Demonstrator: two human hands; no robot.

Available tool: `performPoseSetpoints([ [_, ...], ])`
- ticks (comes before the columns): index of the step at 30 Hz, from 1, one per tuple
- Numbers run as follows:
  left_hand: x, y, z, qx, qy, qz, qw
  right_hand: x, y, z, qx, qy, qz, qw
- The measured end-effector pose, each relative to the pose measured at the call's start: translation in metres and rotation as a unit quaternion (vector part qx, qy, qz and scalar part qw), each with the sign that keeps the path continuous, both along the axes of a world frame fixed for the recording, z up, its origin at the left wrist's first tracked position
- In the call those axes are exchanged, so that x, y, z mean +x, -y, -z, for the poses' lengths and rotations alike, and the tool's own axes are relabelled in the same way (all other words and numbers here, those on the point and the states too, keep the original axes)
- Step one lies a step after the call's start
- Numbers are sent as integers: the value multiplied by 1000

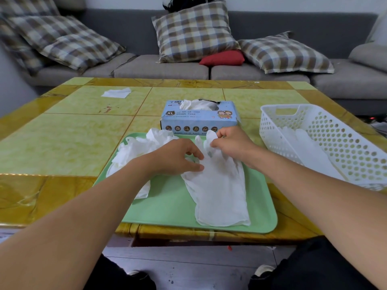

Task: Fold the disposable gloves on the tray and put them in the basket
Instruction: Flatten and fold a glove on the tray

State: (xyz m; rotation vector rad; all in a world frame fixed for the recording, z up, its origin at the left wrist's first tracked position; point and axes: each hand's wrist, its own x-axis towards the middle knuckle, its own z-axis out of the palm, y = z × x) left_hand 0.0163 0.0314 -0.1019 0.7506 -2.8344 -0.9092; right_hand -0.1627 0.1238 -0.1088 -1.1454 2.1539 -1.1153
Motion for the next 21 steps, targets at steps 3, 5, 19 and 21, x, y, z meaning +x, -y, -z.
performPoseSetpoints([
  [3,0,0,-1,4,-19,1,1000,4,2,-2,-18,24,-25,999],
  [5,1,-1,-2,5,-36,-2,999,3,2,-1,-25,59,-42,997],
  [19,-7,-9,-3,-14,54,-28,998,-4,10,20,-28,-61,-4,998],
  [21,-7,-9,-4,-21,46,-41,998,-3,11,19,-40,-60,13,997],
])
